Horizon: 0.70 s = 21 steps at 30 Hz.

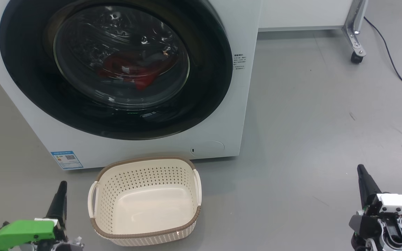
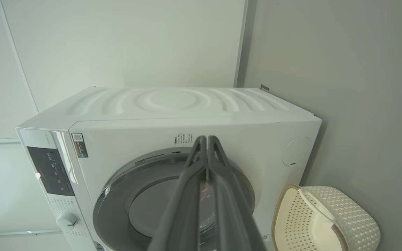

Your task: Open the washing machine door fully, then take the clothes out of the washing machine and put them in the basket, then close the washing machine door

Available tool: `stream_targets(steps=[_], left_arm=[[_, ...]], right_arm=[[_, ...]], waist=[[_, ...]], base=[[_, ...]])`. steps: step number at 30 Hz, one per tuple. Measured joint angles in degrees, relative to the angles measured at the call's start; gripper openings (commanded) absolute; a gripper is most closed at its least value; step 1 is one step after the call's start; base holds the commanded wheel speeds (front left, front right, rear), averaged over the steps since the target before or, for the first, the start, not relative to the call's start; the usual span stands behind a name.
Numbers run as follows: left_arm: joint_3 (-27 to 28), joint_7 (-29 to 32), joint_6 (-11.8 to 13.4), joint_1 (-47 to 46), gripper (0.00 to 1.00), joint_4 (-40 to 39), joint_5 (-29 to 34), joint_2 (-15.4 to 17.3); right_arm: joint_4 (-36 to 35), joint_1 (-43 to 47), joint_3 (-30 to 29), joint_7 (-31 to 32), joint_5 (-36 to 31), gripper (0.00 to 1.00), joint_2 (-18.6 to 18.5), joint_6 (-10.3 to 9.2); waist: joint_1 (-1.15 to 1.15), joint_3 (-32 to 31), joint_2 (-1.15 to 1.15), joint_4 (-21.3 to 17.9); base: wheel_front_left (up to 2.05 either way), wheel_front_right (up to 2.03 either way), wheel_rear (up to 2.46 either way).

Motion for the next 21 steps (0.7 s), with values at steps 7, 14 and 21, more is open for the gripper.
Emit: stream_targets(steps=[7,14,21], left_arm=[[-0.7,0.0,0.0,2.7,1.0,2.7,-0.2,-1.4],[-1.0,-1.0,0.0,2.6,1.0,2.2,-0.1,-1.4],[-1.8,-1.8,0.0,2.4,1.0,1.8,-0.1,-1.4]], right_arm=[[2.8,2.9,0.1,-0.1,0.0,1.0,1.6,-0.02],[2.5,2.9,0.1,-0.8,-0.5,1.0,1.6,-0.01],[2.3,2.8,0.3,-1.6,-1.5,1.0,1.5,-0.01]], waist=[[0.0,0.0,0.0,0.0],[0.0,0.0,0.0,0.0],[0.0,0.1,0.0,-0.1]], base=[[0.0,0.0,0.0],[0.0,0.0,0.0],[0.0,0.0,0.0]])
